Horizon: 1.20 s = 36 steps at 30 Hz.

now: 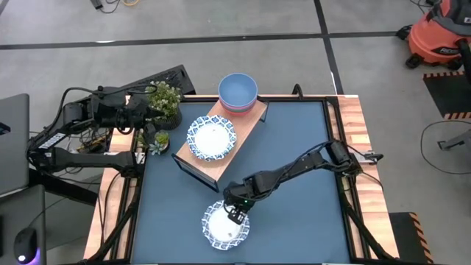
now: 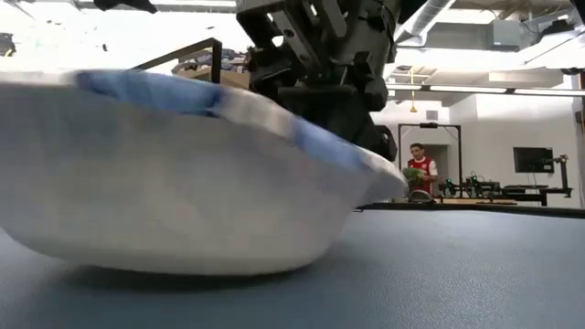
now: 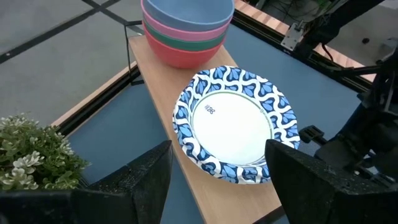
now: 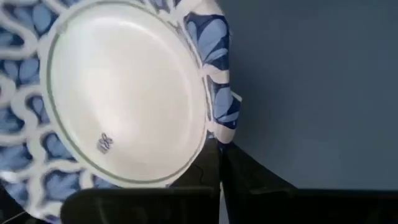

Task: Place and stack bowls onto a shelf
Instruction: Stack the white bowl on top of the other white bowl on the shelf

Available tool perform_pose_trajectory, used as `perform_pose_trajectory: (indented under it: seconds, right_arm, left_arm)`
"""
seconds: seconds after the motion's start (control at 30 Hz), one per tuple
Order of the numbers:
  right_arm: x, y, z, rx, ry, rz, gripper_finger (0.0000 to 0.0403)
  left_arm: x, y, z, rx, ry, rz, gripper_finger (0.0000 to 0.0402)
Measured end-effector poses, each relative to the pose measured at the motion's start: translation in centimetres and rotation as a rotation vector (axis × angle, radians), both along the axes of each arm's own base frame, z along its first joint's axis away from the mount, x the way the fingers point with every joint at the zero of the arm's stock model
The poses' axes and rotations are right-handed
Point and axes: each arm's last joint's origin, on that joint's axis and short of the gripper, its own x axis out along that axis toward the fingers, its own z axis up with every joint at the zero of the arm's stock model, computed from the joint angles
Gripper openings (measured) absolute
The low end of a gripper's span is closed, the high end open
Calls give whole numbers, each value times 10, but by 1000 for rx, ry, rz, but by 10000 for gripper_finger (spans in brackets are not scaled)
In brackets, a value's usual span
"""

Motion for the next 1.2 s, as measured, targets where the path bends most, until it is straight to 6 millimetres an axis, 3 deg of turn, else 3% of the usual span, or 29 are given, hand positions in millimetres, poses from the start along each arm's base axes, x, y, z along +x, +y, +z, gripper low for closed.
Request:
perform_pose_trajectory:
  seconds: [0.1,0.2,0.43,0.6,0.7,0.8,1.0,1.2]
  right_arm:
    - [-1,-1,12,-3,1,3,22]
    - [-6,-3,40,-19,12,37,22]
    - [-35,-17,140,-10,-49,73,22]
    - [-62,-60,217,-101,-209,-123,21]
    - [-76,-99,250,-140,-306,-331,22]
    - [-87,-138,271,-180,-379,-509,21]
    - [-87,-198,271,-187,-393,-598,22]
    - [-56,-210,247,-61,-374,-494,21]
  left_arm:
    - [0,0,0,0,0,0,243]
    - [0,0,0,0,0,0,243]
    - [0,0,0,0,0,0,243]
    - [0,0,0,0,0,0,243]
    - [0,0,0,0,0,0,243]
    - [0,0,0,-1,0,0,243]
    - [0,0,0,-1,0,0,243]
    - [0,0,-1,-2,6,1,243]
